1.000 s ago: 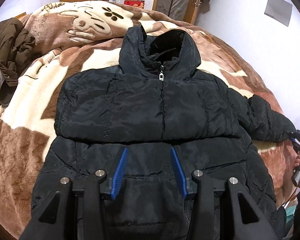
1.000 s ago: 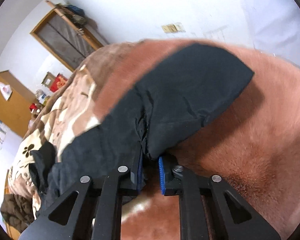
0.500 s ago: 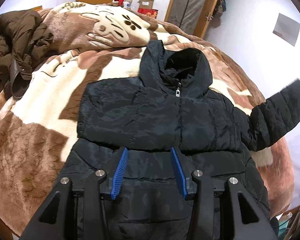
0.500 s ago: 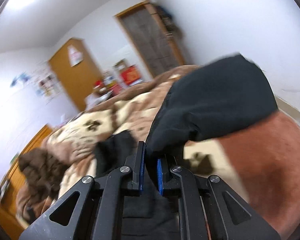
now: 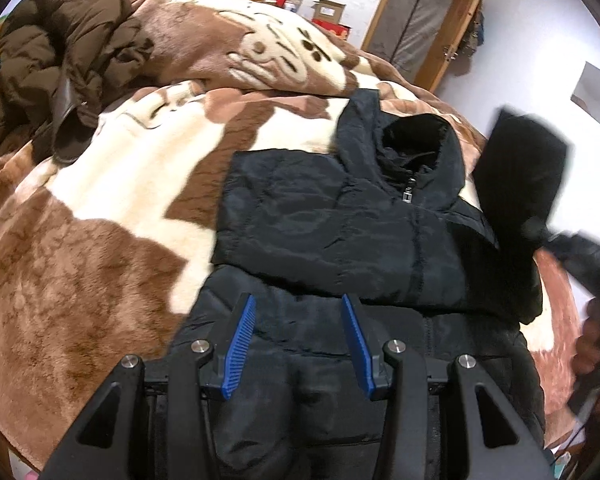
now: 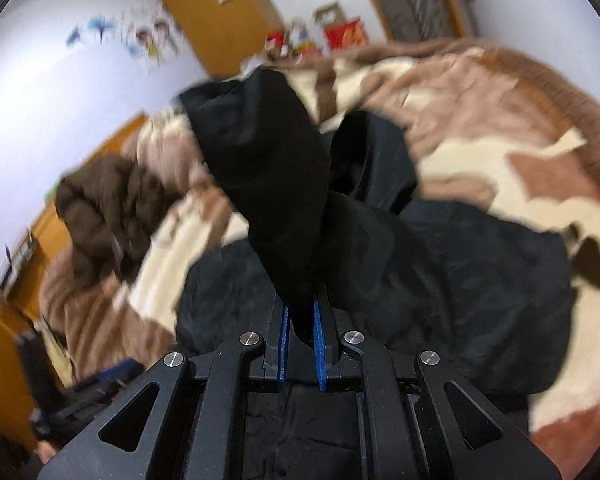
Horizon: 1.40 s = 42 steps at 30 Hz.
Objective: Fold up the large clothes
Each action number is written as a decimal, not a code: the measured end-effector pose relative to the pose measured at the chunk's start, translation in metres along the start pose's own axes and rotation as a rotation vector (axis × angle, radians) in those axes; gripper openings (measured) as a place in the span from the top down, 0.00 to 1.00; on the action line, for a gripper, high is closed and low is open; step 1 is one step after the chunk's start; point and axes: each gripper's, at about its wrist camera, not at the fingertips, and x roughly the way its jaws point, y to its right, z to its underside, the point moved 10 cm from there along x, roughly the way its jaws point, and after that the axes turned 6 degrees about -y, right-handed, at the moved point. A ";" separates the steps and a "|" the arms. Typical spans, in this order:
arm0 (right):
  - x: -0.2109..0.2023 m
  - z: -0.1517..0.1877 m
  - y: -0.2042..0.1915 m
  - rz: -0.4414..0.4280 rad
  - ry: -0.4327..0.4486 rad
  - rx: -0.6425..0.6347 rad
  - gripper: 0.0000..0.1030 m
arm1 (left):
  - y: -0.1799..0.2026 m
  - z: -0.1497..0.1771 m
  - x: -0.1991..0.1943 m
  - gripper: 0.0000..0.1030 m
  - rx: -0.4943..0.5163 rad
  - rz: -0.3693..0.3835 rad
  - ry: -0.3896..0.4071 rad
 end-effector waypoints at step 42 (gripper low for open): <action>-0.002 0.024 0.184 0.323 -0.030 0.110 0.68 | 0.115 -0.039 0.140 0.51 0.221 -0.020 -0.120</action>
